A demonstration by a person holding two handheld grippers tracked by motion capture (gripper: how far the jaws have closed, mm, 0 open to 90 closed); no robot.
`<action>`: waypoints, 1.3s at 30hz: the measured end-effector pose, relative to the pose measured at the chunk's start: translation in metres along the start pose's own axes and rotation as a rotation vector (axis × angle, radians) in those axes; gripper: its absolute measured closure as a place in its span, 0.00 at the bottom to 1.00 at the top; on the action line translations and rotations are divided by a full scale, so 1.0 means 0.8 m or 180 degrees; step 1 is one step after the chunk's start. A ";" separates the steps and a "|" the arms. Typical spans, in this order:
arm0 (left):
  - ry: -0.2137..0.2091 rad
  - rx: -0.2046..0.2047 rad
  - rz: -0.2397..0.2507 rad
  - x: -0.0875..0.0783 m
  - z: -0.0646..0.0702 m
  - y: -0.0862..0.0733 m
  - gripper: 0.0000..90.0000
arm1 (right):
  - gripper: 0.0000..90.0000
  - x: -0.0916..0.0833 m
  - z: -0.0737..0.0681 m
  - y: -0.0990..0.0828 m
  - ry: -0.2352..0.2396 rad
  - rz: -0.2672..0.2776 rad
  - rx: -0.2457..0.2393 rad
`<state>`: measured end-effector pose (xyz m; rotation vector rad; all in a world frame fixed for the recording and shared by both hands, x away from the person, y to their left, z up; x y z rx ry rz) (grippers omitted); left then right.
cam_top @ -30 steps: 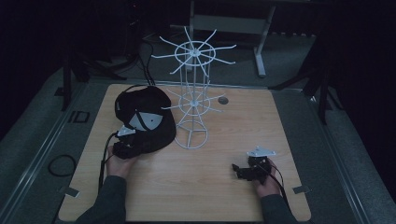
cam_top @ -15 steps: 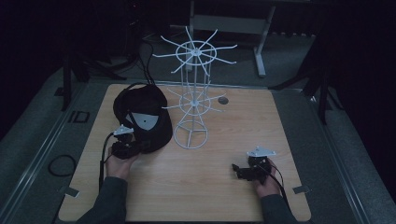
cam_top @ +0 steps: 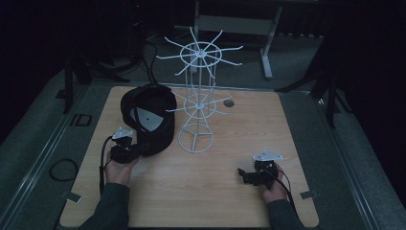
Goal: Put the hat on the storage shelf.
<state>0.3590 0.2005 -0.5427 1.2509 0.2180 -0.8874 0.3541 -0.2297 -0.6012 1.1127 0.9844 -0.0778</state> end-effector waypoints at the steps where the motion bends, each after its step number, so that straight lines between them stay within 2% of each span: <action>1: 0.0014 0.0017 -0.0004 -0.001 0.000 0.000 0.96 | 0.14 0.000 0.000 0.000 -0.0001 0.0000 -0.0001; 17: 0.0179 0.0109 0.0089 -0.015 0.001 0.009 0.96 | 0.14 0.000 0.000 0.000 0.0001 -0.0001 0.0001; 21: 0.0222 0.0174 0.0103 -0.020 0.000 0.012 0.96 | 0.14 0.000 0.000 0.000 0.0001 -0.0001 0.0002; 39: 0.0331 0.0193 0.0243 -0.040 -0.001 0.024 0.96 | 0.14 0.000 0.000 0.000 -0.0001 0.0002 -0.0001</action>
Point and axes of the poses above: each handheld gripper's, and its own axes: x roughly forward along the jaws, y roughly out of its top, z roughly to its right, the point moved 5 cm from there along x, roughly forward along the jaws, and after that the axes turned 6 degrees about -x, right-handed, at the moved point
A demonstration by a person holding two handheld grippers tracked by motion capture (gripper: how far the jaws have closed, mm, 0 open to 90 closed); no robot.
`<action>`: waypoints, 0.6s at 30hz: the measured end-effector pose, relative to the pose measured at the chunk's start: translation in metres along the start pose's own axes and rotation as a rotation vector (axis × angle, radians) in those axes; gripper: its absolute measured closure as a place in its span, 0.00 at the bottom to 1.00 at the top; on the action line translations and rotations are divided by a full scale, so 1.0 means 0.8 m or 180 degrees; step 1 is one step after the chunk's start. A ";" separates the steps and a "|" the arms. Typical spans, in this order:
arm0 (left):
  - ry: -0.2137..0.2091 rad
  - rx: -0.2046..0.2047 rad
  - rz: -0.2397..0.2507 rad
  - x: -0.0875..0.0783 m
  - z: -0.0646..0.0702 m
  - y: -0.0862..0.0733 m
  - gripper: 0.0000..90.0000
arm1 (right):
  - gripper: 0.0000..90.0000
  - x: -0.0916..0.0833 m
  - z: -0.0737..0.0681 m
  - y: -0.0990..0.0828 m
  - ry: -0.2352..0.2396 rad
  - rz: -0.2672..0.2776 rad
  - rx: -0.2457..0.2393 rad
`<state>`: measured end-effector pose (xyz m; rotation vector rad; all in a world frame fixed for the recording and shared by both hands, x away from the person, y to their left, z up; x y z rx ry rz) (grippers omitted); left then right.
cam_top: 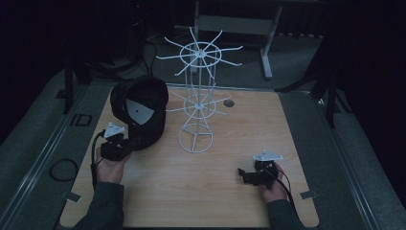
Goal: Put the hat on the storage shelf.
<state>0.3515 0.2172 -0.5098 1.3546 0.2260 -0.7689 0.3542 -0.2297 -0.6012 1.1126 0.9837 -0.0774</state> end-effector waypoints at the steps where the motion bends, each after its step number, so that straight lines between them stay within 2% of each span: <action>1: 0.0004 0.0003 0.0008 -0.001 0.000 0.001 0.96 | 0.14 0.000 0.000 0.000 0.0001 -0.0001 0.0001; 18: 0.0093 0.0034 0.0059 -0.014 0.000 0.011 0.96 | 0.14 0.000 0.000 0.000 0.0000 -0.0001 0.0002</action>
Point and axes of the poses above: each handheld gripper's, and its own axes: x roughly forward along the jaws, y roughly out of its top, z roughly to its right, the point moved 5 cm from there along x, roughly forward along the jaws, and after that the axes turned 6 degrees about -x, right-handed, at the moved point
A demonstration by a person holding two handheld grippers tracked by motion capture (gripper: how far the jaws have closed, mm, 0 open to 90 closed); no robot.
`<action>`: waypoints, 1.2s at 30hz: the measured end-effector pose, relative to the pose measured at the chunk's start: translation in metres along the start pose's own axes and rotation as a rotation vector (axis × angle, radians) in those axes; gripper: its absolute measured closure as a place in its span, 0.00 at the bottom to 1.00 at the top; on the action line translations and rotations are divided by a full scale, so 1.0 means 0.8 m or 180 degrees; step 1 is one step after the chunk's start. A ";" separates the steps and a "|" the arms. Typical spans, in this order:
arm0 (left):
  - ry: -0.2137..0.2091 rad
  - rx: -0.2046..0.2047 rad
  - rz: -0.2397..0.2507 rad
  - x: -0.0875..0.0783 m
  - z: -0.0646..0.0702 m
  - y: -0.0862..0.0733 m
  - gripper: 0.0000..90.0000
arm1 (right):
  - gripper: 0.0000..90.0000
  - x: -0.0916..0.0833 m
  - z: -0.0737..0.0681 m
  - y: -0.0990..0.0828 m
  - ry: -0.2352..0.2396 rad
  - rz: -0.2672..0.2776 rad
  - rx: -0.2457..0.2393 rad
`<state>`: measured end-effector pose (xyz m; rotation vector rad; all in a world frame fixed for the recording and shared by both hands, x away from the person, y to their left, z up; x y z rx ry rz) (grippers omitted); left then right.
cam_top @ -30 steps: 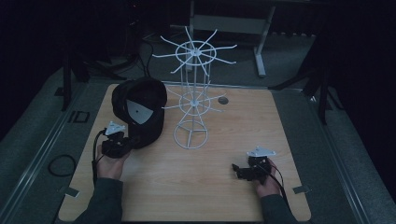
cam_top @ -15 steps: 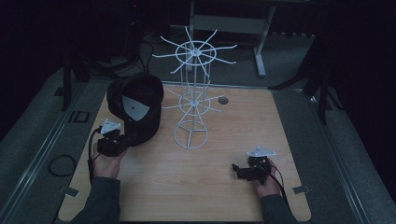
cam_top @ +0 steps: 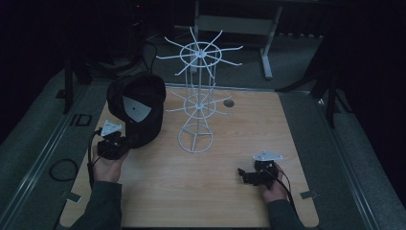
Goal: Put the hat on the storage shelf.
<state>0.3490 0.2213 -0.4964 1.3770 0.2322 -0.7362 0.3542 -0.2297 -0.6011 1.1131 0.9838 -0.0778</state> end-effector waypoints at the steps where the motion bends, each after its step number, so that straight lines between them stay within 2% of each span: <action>1: 0.0004 0.0005 0.0002 -0.001 0.000 0.000 0.96 | 0.14 0.000 0.000 0.000 0.0001 -0.0001 0.0002; 26: 0.0036 0.0042 0.0125 -0.019 0.001 0.015 0.96 | 0.14 0.000 0.000 0.000 -0.0001 0.0001 0.0001; 36: -0.0020 0.0090 0.0170 -0.023 0.003 0.021 0.96 | 0.14 0.000 0.000 0.000 0.0000 -0.0003 0.0000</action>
Point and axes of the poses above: each handheld gripper's, and its own axes: x roughly forward along the jaws, y roughly out of its top, z roughly to its right, the point moved 5 cm from there along x, roughly forward along the jaws, and after that the axes turned 6 degrees about -x, right-handed, at the moved point
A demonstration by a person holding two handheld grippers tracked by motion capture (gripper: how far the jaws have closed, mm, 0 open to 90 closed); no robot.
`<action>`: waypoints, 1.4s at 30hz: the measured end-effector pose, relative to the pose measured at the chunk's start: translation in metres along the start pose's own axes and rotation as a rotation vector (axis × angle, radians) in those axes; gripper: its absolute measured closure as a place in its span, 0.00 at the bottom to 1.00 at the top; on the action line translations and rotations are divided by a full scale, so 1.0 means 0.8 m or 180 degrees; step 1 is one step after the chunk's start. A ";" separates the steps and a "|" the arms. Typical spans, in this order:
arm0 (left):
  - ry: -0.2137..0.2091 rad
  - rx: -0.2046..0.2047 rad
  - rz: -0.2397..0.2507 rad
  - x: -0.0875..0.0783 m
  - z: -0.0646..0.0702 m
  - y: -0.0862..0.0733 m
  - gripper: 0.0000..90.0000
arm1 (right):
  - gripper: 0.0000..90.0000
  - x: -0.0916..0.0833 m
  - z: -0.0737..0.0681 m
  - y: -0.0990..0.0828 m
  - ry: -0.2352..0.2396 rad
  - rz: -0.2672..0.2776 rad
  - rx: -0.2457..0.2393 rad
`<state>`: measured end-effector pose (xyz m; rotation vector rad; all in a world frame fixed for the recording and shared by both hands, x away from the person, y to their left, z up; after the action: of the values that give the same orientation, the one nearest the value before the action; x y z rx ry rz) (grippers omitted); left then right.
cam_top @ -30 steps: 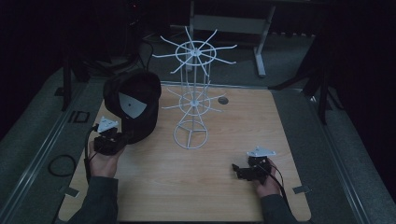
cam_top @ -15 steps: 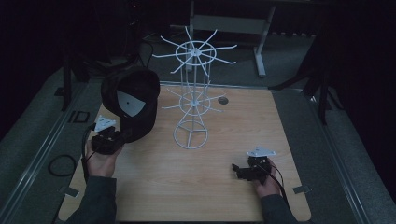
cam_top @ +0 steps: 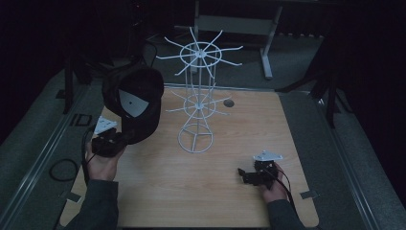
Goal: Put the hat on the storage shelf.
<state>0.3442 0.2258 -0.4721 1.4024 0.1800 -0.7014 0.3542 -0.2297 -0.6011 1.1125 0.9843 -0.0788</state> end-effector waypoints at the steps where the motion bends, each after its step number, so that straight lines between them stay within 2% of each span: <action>1: -0.0008 0.0005 0.0008 0.000 0.000 0.001 0.96 | 0.14 0.000 0.000 0.000 0.0000 0.0000 -0.0001; 16: 0.0015 0.0059 0.0078 -0.006 0.003 0.011 0.96 | 0.14 0.000 0.000 0.000 0.0001 0.0003 0.0004; 42: 0.0089 0.0040 0.0203 -0.010 0.007 0.027 0.96 | 0.14 0.000 0.000 0.000 0.0000 0.0005 -0.0001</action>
<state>0.3480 0.2234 -0.4492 1.4244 0.1524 -0.6316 0.3543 -0.2297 -0.6011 1.1131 0.9833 -0.0773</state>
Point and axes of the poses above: each handheld gripper's, and its own axes: x roughly forward along the jaws, y roughly out of its top, z roughly to its right, the point moved 5 cm from there along x, roughly forward along the jaws, and after that the axes turned 6 degrees about -x, right-handed, at the moved point
